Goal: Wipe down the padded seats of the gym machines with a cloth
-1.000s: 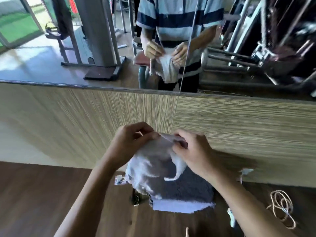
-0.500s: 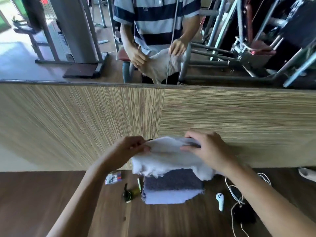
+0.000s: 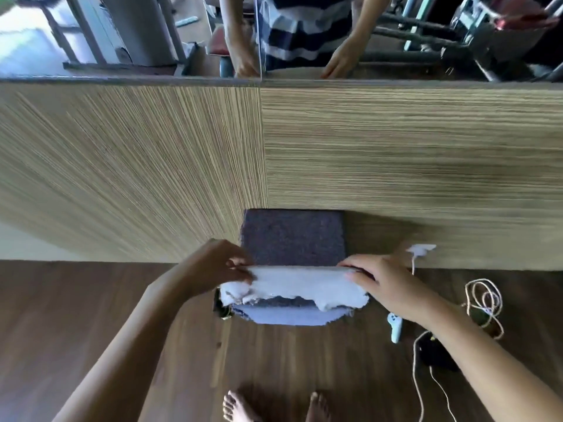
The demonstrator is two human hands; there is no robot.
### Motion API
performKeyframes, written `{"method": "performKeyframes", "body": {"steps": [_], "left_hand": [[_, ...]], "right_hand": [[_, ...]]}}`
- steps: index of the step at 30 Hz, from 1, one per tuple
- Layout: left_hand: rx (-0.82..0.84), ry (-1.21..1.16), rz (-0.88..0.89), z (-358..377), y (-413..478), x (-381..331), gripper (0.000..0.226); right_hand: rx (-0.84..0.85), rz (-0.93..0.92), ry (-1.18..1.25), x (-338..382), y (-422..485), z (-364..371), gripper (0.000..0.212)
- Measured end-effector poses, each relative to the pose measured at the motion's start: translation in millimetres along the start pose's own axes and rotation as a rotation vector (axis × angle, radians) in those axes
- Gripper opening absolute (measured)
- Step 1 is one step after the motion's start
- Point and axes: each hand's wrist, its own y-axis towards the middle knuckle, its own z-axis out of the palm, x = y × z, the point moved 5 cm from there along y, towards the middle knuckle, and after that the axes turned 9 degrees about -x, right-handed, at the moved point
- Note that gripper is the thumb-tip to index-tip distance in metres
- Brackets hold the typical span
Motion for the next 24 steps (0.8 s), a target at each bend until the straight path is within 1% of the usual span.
{"method": "performKeyframes", "body": {"steps": [1, 3, 5, 6, 8, 9, 10, 12, 13, 15, 17, 19, 21, 23, 24], "left_hand": [[0.008, -0.023, -0.024, 9, 6, 8, 0.025], [-0.033, -0.056, -0.044, 26, 24, 19, 0.026], [-0.135, -0.084, -0.071, 48, 49, 30, 0.015], [-0.190, -0.094, -0.131, 62, 61, 40, 0.018], [-0.231, -0.015, -0.243, 99, 78, 58, 0.048], [-0.199, 0.065, -0.271, 119, 82, 65, 0.062], [-0.130, 0.162, -0.255, 141, 84, 72, 0.071], [0.055, 0.336, -0.150, 181, 80, 83, 0.084], [0.103, 0.376, -0.113, 194, 76, 87, 0.091], [0.093, 0.386, -0.105, 203, 67, 95, 0.099], [0.073, 0.424, -0.101, 204, 60, 99, 0.105], [0.089, 0.415, -0.119, 205, 53, 100, 0.105], [0.084, 0.331, -0.173, 197, 49, 100, 0.097], [0.077, 0.232, -0.228, 189, 40, 105, 0.078], [0.019, 0.169, -0.227, 192, 28, 107, 0.069]], "right_hand": [[0.024, 0.031, 0.028, -13, 2, 5, 0.020], [0.001, 0.069, 0.060, -38, 16, 17, 0.017], [-0.077, 0.090, 0.065, -64, 38, 35, 0.018], [-0.109, 0.099, 0.037, -78, 51, 48, 0.022], [-0.124, 0.115, -0.128, -106, 70, 77, 0.041], [-0.107, 0.123, -0.261, -119, 75, 94, 0.049], [-0.076, 0.123, -0.374, -129, 78, 110, 0.055], [0.046, 0.128, -0.454, -139, 77, 141, 0.057], [0.107, 0.134, -0.458, -144, 75, 155, 0.058], [0.154, 0.134, -0.491, -150, 70, 169, 0.063], [0.152, 0.111, -0.538, -154, 66, 169, 0.067], [0.164, 0.104, -0.558, -157, 59, 164, 0.067], [0.138, 0.124, -0.520, -157, 56, 156, 0.065], [0.057, 0.223, -0.312, -155, 49, 147, 0.061], [0.000, 0.268, -0.186, -158, 36, 146, 0.059]]}}
